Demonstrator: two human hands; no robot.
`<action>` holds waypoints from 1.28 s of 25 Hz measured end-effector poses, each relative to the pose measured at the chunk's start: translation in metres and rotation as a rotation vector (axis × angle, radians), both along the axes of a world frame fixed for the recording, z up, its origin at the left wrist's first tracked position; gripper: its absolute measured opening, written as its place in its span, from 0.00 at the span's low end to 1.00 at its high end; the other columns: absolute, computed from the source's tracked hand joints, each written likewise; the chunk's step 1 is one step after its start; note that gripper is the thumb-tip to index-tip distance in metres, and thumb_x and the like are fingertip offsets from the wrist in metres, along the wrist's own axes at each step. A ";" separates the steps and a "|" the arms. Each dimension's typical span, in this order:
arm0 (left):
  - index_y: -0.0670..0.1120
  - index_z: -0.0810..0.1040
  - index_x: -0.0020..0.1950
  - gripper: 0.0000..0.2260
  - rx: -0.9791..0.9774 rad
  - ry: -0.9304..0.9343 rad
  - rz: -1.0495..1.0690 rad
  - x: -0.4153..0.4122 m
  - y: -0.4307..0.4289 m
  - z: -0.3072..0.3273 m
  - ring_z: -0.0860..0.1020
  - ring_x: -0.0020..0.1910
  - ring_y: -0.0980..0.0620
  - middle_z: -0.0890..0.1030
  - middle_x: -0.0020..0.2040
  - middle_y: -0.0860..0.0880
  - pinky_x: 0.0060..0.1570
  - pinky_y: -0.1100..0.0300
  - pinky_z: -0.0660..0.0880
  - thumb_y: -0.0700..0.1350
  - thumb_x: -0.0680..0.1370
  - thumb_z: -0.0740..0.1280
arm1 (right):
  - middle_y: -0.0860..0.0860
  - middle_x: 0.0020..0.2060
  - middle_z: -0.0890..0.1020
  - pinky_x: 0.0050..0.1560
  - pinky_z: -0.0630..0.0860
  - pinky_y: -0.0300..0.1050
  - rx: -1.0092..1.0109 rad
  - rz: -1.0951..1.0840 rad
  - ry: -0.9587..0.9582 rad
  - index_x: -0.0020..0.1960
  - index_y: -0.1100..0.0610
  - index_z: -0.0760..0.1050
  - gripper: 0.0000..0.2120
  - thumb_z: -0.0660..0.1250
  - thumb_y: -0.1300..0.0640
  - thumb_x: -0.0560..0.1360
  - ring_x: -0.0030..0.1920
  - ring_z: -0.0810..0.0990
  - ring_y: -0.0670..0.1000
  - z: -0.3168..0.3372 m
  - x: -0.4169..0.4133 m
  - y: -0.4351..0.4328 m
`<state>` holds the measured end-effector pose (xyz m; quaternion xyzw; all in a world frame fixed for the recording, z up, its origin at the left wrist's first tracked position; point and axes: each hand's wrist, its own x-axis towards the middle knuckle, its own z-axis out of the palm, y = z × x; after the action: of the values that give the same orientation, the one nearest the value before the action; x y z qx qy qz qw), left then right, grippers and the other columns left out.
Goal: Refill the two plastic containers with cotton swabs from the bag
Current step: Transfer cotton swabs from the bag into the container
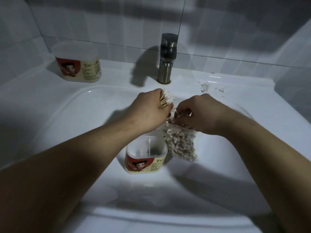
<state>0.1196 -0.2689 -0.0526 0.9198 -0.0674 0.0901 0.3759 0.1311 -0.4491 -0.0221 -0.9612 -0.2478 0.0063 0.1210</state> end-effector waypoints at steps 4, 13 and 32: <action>0.50 0.78 0.52 0.06 -0.003 0.029 0.014 0.000 0.000 0.000 0.83 0.43 0.53 0.84 0.44 0.52 0.45 0.55 0.78 0.52 0.81 0.66 | 0.42 0.36 0.83 0.42 0.80 0.39 0.235 -0.089 -0.027 0.47 0.45 0.81 0.05 0.72 0.55 0.77 0.32 0.82 0.41 0.006 -0.001 -0.001; 0.49 0.78 0.52 0.06 0.003 0.007 0.024 0.000 0.000 -0.001 0.80 0.44 0.54 0.83 0.46 0.52 0.39 0.62 0.72 0.50 0.81 0.66 | 0.48 0.33 0.85 0.44 0.84 0.49 0.434 -0.195 -0.048 0.44 0.49 0.83 0.06 0.70 0.58 0.76 0.33 0.85 0.46 0.009 -0.002 -0.002; 0.50 0.78 0.55 0.11 -0.306 -0.023 0.116 0.005 0.001 0.002 0.84 0.47 0.49 0.84 0.49 0.53 0.51 0.52 0.80 0.57 0.81 0.64 | 0.51 0.32 0.83 0.35 0.79 0.44 0.973 -0.285 -0.049 0.42 0.57 0.81 0.08 0.67 0.64 0.77 0.32 0.82 0.50 0.017 0.008 -0.006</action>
<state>0.1246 -0.2676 -0.0503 0.8530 -0.0039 0.1316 0.5050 0.1386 -0.4548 -0.0054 -0.8177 -0.0912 -0.1489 0.5485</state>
